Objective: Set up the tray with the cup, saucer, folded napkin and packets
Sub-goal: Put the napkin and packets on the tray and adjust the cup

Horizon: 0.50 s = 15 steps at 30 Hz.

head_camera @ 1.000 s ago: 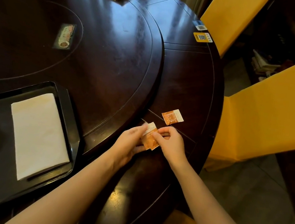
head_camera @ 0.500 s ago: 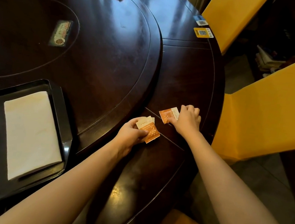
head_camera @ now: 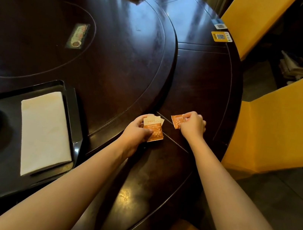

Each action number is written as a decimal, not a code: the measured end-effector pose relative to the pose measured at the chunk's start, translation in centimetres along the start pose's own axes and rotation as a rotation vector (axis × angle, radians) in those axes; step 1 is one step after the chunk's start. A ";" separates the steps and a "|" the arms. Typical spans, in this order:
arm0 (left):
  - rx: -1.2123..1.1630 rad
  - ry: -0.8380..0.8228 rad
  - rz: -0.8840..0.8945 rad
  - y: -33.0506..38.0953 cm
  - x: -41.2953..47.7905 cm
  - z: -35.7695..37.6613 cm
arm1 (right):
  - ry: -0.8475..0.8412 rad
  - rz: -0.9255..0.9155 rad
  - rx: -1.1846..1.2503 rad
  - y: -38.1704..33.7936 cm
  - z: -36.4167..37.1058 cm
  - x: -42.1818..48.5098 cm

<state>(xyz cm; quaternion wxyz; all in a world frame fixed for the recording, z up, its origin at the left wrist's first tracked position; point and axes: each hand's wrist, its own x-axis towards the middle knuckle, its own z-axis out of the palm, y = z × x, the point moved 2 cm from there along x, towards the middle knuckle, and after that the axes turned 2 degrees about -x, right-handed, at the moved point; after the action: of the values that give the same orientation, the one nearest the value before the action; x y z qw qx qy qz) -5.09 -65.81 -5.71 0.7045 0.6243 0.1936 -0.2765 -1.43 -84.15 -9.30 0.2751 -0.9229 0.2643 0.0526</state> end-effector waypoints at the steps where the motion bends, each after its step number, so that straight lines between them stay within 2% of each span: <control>1: 0.002 -0.009 0.004 0.1 -0.1 -0.1 | 0.016 0.001 0.003 0.2 0.1 -0.1; 4: 0.017 -0.034 0.024 0.4 -0.4 -0.3 | 0.022 0.027 0.069 0.6 0.1 0.0; 11: 0.018 -0.029 0.082 0.8 -1.7 -1.0 | -0.088 0.156 0.120 0.3 0.2 0.9; 13: 0.038 -0.008 0.089 0.9 -2.0 -1.3 | -0.062 0.131 0.153 0.2 -0.1 0.4; 15: 0.042 0.019 0.113 1.2 -2.3 -1.7 | -0.053 0.029 0.315 -0.7 -0.8 -0.7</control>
<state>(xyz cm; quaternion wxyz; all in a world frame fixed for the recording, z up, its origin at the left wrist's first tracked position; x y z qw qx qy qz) -5.96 -63.69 -3.61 0.7038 0.6516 0.1589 -0.2341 -1.70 -83.83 -8.10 0.4223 -0.8628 0.2753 0.0387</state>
